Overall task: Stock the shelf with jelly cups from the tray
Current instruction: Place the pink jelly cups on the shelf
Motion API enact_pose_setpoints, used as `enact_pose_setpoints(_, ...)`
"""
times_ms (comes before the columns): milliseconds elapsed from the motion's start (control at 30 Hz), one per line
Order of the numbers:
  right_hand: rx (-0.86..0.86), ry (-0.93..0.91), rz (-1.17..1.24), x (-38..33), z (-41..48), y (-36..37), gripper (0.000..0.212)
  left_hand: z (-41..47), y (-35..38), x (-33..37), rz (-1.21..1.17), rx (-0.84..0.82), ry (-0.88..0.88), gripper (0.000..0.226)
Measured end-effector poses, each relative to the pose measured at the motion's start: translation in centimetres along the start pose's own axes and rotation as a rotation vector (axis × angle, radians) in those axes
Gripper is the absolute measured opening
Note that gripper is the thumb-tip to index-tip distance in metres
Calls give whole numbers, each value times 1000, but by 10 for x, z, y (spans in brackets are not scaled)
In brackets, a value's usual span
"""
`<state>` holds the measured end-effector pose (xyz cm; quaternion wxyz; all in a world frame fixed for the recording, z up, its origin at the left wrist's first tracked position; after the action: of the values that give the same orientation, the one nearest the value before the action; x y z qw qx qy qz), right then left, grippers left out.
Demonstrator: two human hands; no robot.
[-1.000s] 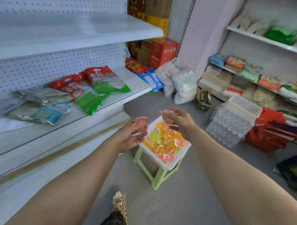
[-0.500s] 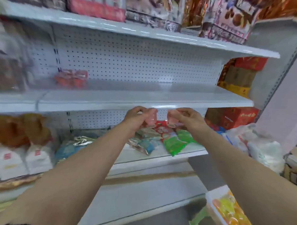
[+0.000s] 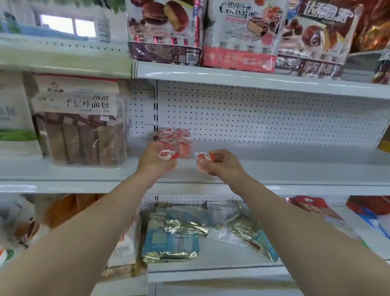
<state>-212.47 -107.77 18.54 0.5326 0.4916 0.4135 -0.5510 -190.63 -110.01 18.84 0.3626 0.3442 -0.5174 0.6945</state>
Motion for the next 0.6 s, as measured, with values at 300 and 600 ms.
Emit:
enact_pose_setpoints(300,75,28,-145,26,62,47,42,65,6,-34,-25,-41,88,59)
enact_pose_setpoints(600,77,-2,-249,27,80,62,29,80,12,-41,-19,-77,146,59)
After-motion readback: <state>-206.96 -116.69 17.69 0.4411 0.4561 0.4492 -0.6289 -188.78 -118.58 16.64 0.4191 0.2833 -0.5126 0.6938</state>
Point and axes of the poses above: each hand's wrist, its own z-axis towards the middle knuckle, its own y-axis out of the palm, x = y × z, the point moved 4 cm from there along z, towards the middle knuckle, and after that the axes turned 14 degrees about z, right-handed, at the moved point
